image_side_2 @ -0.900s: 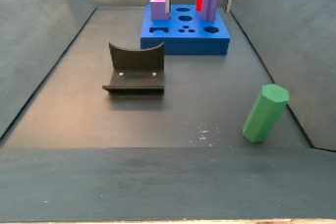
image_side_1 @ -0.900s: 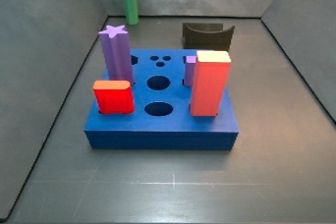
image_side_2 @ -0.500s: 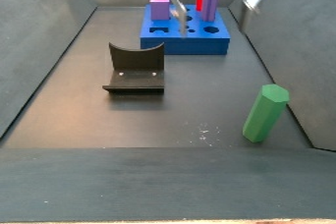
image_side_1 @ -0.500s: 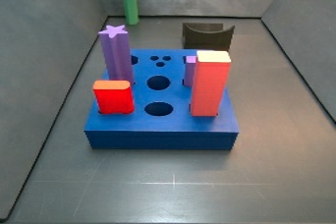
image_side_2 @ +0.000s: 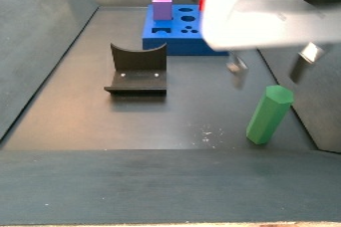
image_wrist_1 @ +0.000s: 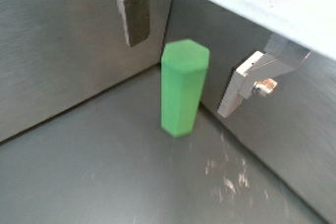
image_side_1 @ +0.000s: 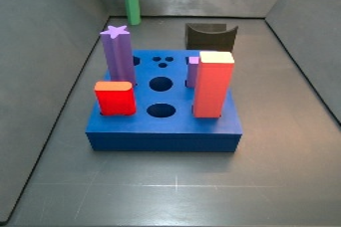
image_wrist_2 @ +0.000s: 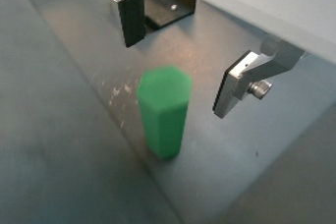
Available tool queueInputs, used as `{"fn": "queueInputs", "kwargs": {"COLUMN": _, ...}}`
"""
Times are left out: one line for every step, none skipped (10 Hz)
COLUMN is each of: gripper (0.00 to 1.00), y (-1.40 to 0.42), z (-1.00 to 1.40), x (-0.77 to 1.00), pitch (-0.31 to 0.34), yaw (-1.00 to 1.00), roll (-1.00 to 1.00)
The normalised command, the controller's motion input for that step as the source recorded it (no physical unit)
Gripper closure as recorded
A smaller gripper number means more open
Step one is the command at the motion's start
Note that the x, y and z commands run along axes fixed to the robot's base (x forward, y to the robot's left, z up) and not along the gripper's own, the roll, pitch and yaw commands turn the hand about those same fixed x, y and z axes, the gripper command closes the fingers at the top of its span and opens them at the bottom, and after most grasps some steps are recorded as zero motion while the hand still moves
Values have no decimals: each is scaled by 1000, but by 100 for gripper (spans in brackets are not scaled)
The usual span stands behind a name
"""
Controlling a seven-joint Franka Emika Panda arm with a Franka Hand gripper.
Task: Pick up the hexagon object. Move up. Move to above the board. Insert the hexagon object.
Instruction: Pick up the hexagon object.
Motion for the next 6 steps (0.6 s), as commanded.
{"fn": "queueInputs", "kwargs": {"gripper": 0, "y": 283, "z": -183, "x": 0, "pitch": 0, "yaw": 483, "roll": 0}}
{"fn": "queueInputs", "kwargs": {"gripper": 0, "y": 240, "z": -194, "x": 77, "pitch": 3, "yaw": 637, "roll": 13}}
{"fn": "queueInputs", "kwargs": {"gripper": 0, "y": 234, "z": -326, "x": 0, "pitch": 0, "yaw": 766, "roll": 46}}
{"fn": "queueInputs", "kwargs": {"gripper": 0, "y": 86, "z": -446, "x": 0, "pitch": 0, "yaw": 937, "roll": 99}}
{"fn": "queueInputs", "kwargs": {"gripper": 0, "y": 0, "z": -383, "x": 0, "pitch": 0, "yaw": 946, "roll": 71}}
{"fn": "queueInputs", "kwargs": {"gripper": 0, "y": -17, "z": -191, "x": 0, "pitch": 0, "yaw": 909, "roll": 16}}
